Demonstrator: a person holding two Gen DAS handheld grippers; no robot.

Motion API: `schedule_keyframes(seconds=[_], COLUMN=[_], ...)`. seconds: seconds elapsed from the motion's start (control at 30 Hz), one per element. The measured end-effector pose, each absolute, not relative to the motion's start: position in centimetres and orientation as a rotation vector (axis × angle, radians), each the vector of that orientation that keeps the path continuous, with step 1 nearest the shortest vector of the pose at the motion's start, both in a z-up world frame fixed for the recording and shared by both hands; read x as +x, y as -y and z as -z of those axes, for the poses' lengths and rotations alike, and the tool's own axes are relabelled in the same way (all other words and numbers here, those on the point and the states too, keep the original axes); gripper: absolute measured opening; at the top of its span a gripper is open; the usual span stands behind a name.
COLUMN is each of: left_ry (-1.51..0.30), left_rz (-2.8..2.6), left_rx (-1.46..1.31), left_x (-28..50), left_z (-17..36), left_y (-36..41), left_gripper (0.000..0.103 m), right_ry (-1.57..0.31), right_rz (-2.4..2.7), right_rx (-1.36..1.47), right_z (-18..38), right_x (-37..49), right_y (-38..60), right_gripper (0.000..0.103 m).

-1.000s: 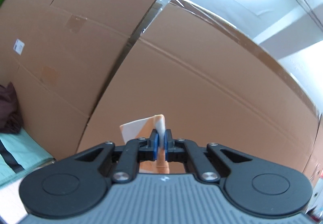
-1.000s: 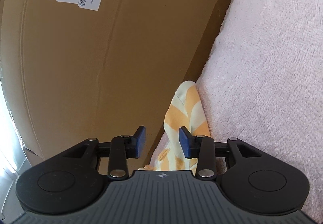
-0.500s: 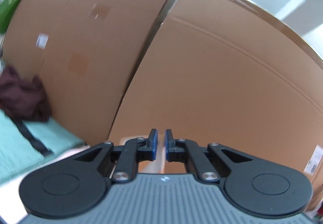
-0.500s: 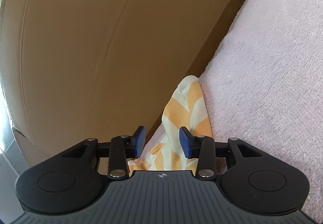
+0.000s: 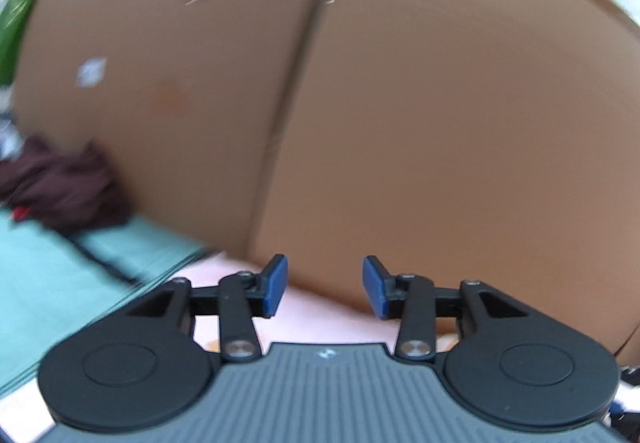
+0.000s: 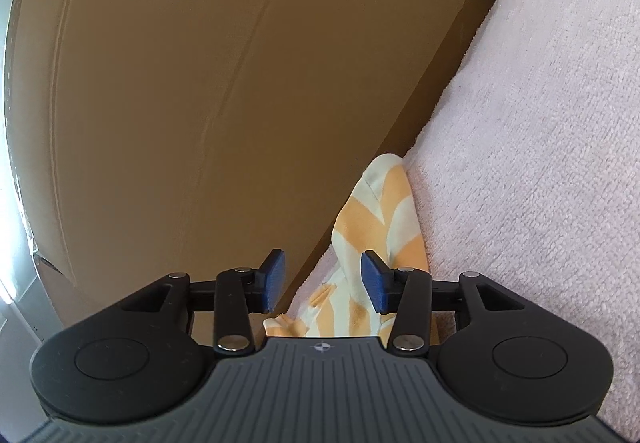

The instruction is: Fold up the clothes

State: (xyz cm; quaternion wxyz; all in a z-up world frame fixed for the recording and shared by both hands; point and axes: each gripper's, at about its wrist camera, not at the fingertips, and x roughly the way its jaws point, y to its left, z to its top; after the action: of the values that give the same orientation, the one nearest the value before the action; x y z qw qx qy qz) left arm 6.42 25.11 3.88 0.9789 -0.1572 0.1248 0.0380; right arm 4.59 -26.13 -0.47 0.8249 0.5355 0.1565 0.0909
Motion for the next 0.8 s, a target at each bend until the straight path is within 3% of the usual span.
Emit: schedule_keyframes(seconds=[0.17, 0.37, 0.63, 0.8], left_ry=[-0.437, -0.581, -0.545, -0.524], left_rz=[-0.051, 0.097, -0.003, -0.035], left_rx=[-0.444, -0.835, -0.912, -0.895], left_x=[5.6, 4.8, 7.6, 10.0], left_z=[-0.7, 2.5, 2.2, 1.8], left_y=[-28.6, -30.4, -30.0, -29.9], left_gripper=[0.069, 0.070, 0.082, 0.082], right_ry=[-0.343, -0.335, -0.336, -0.318], right_rz=[-0.208, -0.173, -0.165, -0.150], right_rx=[1.122, 1.110, 1.095, 1.107], right_z=[0.2, 0.3, 0.4, 0.5], right_x=[5.3, 5.3, 6.0, 5.7], right_y=[25.2, 25.4, 25.0, 25.2], right_gripper=[0.049, 0.050, 0.050, 0.051])
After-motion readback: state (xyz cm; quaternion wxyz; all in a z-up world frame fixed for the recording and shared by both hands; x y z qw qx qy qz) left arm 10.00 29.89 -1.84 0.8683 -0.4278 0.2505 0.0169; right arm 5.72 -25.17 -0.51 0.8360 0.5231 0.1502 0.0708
